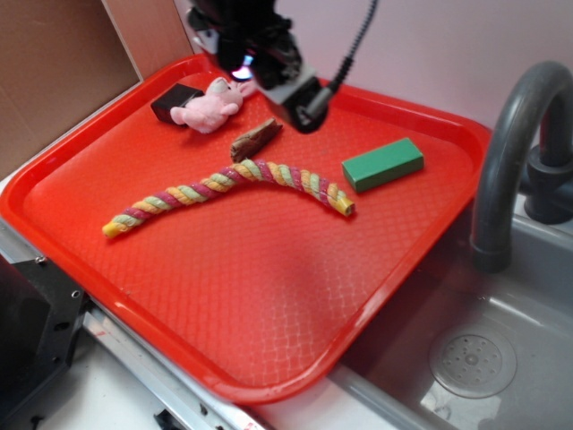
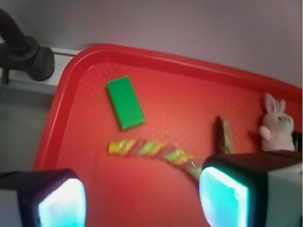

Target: Grab the green block.

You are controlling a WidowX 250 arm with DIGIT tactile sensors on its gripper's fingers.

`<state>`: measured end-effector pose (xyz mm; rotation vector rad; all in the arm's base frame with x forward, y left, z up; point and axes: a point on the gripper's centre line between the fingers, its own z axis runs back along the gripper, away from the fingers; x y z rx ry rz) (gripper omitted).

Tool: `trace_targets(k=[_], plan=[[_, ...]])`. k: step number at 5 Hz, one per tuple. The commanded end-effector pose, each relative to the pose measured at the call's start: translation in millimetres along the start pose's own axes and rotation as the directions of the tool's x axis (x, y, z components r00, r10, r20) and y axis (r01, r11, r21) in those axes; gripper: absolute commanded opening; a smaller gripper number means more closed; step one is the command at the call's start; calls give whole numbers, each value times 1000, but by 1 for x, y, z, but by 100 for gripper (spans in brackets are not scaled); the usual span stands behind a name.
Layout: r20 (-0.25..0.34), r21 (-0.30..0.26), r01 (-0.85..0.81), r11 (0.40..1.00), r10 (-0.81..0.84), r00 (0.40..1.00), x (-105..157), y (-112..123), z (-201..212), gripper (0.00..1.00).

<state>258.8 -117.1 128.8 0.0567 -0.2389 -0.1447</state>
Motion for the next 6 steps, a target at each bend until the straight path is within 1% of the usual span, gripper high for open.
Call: trace_targets(k=[1,2,3,4,5,6], plan=[[18,-5,-12,1000,12,1000,35,-1,-28,100],[-8,-35,-2,999,2,1000,43,3,-50,100],[-29,-69,17,997,-19,999,44,3,-65,100],[-81,-43,33,999,-37,996,47,3,-85,100],[-98,-59,64,996,-69,993,49,-2,-97,100],[-126,-40,95,995,-99,987,49,-9,-110,100]])
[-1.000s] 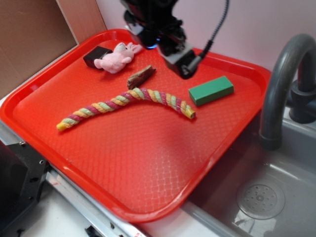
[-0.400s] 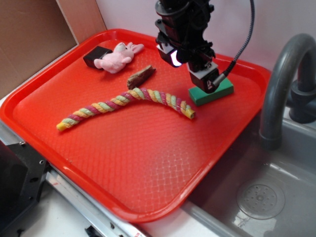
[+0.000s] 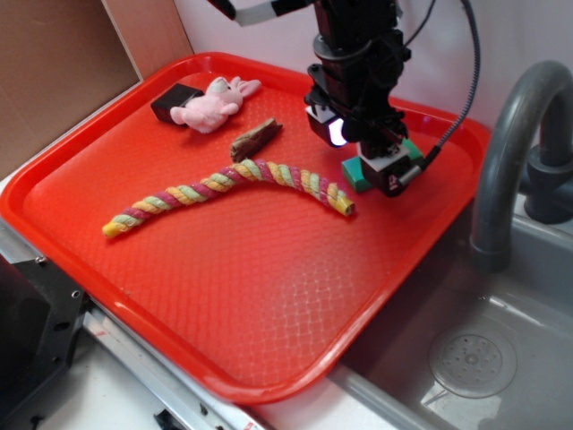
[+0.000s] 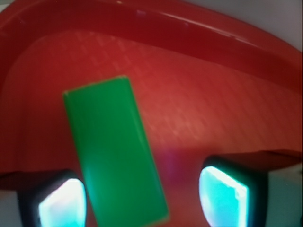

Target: Grab the green block.

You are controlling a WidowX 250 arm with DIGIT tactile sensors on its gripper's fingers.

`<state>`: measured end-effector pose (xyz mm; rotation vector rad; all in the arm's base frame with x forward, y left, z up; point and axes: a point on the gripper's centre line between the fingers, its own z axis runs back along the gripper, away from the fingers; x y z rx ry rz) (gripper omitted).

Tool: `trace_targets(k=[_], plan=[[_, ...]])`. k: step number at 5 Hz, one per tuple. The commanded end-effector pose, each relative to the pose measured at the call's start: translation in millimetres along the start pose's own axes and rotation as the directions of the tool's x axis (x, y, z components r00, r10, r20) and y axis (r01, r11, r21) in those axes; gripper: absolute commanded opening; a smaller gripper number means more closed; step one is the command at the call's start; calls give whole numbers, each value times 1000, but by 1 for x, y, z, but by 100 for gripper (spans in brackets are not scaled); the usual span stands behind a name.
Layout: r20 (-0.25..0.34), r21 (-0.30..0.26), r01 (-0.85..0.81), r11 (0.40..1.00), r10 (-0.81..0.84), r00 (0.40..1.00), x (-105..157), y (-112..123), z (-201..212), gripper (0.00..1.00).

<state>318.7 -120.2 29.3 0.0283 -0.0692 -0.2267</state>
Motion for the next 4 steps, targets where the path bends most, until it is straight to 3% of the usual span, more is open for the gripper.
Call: trace_targets(k=[1,2,4], plan=[[5,10,33,999,-33,999,14,-10,-8,100],[4,4,35,999,-35,999,15,-10,-12,0],[-11,-29,21,999,-21,1000,13,-10,-6,0]])
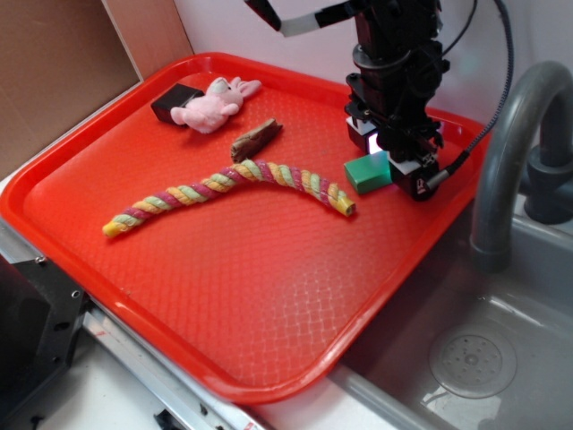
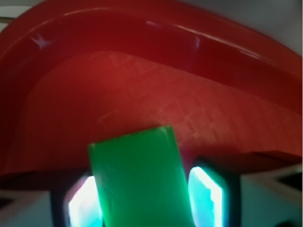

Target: Grab the green block.

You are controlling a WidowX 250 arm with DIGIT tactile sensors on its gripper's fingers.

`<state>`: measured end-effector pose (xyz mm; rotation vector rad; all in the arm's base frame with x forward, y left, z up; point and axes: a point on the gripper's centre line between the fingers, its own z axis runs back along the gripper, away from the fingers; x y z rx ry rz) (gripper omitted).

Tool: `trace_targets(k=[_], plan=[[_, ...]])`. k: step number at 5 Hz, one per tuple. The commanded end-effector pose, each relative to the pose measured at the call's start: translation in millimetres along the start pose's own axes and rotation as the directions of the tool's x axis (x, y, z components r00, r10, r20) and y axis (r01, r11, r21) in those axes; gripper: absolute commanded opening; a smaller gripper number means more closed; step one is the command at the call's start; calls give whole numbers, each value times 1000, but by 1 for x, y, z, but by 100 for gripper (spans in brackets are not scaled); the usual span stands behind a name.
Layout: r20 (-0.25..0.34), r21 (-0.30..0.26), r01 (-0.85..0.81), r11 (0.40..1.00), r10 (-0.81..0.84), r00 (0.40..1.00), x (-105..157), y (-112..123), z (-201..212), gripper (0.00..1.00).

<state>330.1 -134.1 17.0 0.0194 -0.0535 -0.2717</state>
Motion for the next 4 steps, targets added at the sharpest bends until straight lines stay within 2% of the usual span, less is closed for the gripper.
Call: trace_targets(k=[1,3,4], plan=[[14,-29,-93,995,94,996,-9,22,57,0],[37,2,-201,979,201,979,-38,36,158,0],[42,-43,-188,981,190,981,-66,36,190,0]])
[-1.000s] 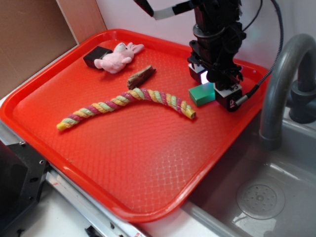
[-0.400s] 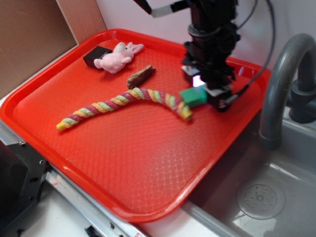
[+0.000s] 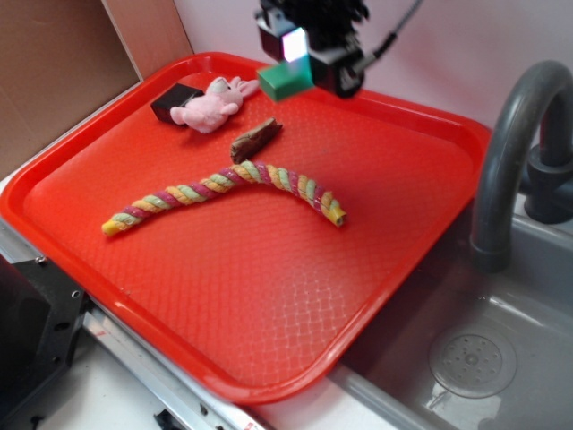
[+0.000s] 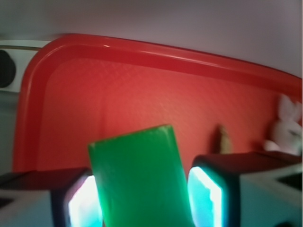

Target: Grab the green block.

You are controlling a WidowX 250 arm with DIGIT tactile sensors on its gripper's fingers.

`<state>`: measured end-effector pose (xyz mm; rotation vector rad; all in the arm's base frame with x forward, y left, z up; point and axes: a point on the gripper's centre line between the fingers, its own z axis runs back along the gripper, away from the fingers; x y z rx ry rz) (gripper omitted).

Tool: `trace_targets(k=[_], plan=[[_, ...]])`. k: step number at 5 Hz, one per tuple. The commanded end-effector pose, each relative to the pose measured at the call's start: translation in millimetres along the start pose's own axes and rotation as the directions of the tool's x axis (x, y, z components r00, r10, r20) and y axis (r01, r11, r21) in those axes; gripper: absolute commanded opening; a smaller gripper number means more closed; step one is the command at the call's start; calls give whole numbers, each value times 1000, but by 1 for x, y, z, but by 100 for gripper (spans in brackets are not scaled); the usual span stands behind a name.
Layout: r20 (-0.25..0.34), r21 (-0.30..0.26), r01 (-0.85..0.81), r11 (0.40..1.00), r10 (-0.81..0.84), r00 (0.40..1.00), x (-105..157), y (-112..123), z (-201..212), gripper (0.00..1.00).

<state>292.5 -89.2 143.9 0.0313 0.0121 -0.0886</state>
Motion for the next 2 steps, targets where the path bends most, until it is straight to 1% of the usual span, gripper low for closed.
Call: trace_targets(k=[1,2], plan=[[93,-49,-60,997,65,994,-41,5,64,0],[47,-54,-97,994,99,994,-32,0,53,0]])
